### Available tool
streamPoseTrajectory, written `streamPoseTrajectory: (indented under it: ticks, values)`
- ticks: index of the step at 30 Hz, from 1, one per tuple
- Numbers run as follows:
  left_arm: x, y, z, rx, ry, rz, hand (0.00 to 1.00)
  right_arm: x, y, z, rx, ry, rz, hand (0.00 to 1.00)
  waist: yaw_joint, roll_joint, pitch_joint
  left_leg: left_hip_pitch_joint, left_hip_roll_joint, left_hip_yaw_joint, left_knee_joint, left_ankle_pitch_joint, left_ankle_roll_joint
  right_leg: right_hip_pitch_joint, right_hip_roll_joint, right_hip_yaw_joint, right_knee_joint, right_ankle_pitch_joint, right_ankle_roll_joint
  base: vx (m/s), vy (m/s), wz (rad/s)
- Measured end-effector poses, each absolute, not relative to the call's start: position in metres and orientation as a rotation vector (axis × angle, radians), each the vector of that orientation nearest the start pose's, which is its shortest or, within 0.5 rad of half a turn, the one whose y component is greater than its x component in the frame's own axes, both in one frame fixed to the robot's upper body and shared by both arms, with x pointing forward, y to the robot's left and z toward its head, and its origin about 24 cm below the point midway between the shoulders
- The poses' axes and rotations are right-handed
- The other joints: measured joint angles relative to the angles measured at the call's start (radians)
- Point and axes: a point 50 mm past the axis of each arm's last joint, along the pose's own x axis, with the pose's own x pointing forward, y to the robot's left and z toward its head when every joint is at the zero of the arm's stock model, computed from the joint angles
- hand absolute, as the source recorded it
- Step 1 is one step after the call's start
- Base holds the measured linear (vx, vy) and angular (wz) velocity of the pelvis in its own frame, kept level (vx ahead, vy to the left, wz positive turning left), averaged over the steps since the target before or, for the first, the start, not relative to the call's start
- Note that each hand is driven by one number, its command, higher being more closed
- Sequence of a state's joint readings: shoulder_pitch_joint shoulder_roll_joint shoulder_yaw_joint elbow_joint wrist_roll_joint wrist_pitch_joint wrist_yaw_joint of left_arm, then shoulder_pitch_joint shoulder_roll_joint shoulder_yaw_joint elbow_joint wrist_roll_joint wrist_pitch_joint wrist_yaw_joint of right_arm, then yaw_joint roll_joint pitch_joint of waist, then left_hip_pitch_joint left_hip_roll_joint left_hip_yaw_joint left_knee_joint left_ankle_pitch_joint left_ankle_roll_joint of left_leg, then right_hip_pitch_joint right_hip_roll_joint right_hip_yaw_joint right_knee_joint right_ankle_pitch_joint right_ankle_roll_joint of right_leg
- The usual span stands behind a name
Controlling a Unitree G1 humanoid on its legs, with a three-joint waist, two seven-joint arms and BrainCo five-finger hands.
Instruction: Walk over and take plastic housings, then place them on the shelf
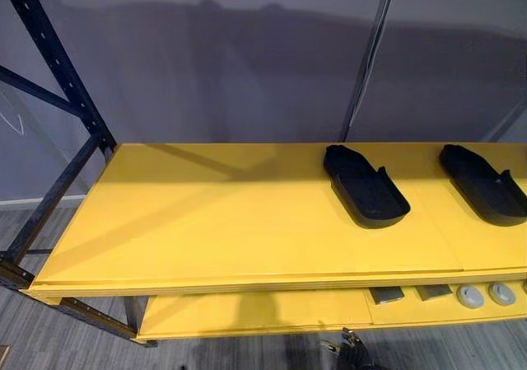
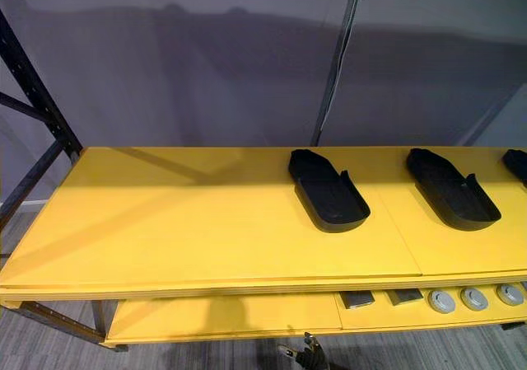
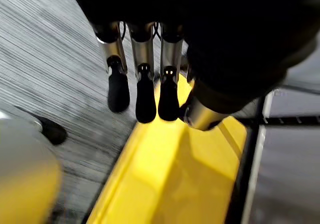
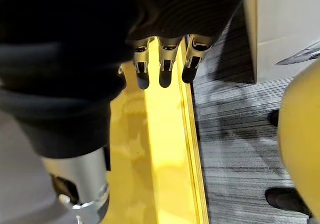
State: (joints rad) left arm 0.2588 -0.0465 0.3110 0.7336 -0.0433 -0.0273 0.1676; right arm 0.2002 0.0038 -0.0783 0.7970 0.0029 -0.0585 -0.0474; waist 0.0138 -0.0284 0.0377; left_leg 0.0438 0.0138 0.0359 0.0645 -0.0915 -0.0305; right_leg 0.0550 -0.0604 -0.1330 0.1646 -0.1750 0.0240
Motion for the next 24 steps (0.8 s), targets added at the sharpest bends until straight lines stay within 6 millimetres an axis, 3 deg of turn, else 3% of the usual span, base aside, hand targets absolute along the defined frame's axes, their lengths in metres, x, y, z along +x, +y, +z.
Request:
streamPoseTrajectory:
  ticks: [5, 14, 24]
  values:
    - [0.094, 0.194, -0.143, -0.026, 0.939, 0.429, 0.00, 0.099, -0.176, -0.149, 0.026, 0.957, -0.208, 0.00, -0.002, 0.002, -0.001, 0.019, 0.003, 0.034, -0.027, 0.001, -0.001, -0.008, 0.006, 0.038, -0.011, 0.000, 0.000, 0.03, 0.012, -0.19]
    - [0.099, 0.188, -0.144, 0.055, 0.946, 0.317, 0.00, 0.099, -0.181, -0.153, 0.034, 0.991, -0.237, 0.00, -0.023, 0.010, -0.001, 0.049, 0.000, 0.055, -0.058, 0.000, -0.006, 0.003, 0.010, 0.063, -0.047, 0.007, 0.008, 0.03, 0.010, -0.09]
    - [0.108, 0.181, -0.143, 0.116, 0.933, 0.229, 0.00, 0.104, -0.185, -0.153, 0.019, 0.988, -0.232, 0.00, -0.034, 0.021, 0.018, 0.046, -0.005, 0.105, -0.045, -0.001, -0.005, 0.008, 0.010, 0.132, -0.103, 0.074, 0.017, -0.04, 0.027, -0.21]
